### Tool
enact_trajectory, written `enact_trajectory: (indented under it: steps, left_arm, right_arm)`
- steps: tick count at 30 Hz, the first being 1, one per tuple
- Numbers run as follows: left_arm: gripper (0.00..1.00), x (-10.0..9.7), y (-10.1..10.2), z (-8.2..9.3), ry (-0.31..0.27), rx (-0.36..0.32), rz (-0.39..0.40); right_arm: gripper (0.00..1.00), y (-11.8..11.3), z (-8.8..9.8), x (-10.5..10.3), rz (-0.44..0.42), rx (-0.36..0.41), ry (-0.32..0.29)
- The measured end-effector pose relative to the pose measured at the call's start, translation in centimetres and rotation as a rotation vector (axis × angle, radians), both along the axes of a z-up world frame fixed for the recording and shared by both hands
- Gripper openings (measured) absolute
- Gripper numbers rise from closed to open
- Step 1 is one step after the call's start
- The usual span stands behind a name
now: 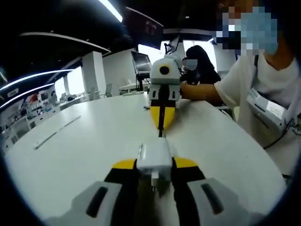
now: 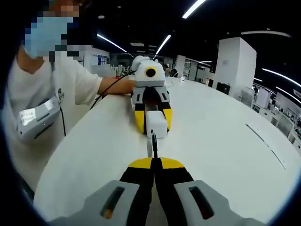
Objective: Plug the desk Type‑C cable into the charger adapter.
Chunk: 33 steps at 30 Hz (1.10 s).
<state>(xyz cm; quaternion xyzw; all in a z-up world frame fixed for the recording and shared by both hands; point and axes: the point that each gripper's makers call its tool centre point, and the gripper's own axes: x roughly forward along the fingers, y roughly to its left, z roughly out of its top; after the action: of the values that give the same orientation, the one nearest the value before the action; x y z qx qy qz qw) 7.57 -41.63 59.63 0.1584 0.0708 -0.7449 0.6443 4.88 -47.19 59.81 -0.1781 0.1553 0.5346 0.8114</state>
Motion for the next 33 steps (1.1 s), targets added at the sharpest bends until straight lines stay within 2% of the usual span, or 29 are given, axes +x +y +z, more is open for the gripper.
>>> enact_trajectory:
  steps: [33]
  left_arm:
    - [0.27,-0.01,-0.1,-0.01,0.005,0.001,0.0]
  right_arm:
    - [0.03,0.3,0.03,-0.26,0.014,-0.003,-0.009]
